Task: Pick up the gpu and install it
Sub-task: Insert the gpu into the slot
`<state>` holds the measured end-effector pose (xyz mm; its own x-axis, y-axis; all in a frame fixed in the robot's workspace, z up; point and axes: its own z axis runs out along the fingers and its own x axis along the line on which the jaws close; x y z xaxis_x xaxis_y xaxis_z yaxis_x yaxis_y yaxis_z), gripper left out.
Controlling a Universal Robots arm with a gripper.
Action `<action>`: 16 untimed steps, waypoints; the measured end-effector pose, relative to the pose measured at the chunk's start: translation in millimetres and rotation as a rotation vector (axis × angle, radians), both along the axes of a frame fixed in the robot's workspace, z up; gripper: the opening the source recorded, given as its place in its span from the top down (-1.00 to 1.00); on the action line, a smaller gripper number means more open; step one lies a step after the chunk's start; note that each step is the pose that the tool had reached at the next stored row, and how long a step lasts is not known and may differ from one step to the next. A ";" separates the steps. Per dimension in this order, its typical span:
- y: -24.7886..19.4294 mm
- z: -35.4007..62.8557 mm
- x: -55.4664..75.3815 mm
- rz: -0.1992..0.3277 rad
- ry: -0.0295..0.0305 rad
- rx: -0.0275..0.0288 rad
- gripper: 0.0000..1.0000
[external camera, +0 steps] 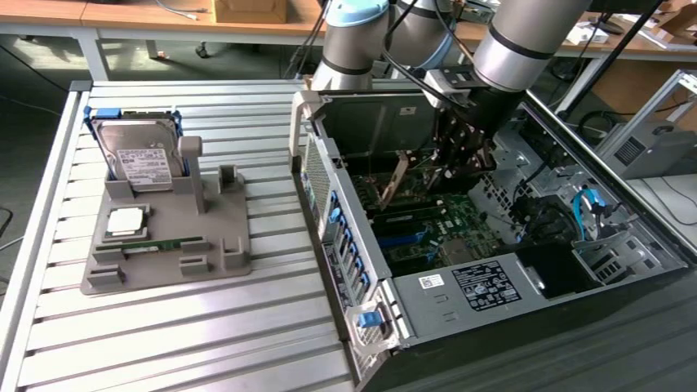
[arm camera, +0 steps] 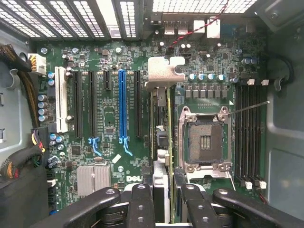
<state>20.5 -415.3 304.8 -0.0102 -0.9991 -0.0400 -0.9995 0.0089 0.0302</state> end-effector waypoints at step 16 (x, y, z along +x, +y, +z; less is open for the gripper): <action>-2.2 -2.8 -2.3 0.000 -0.0001 -0.0004 0.45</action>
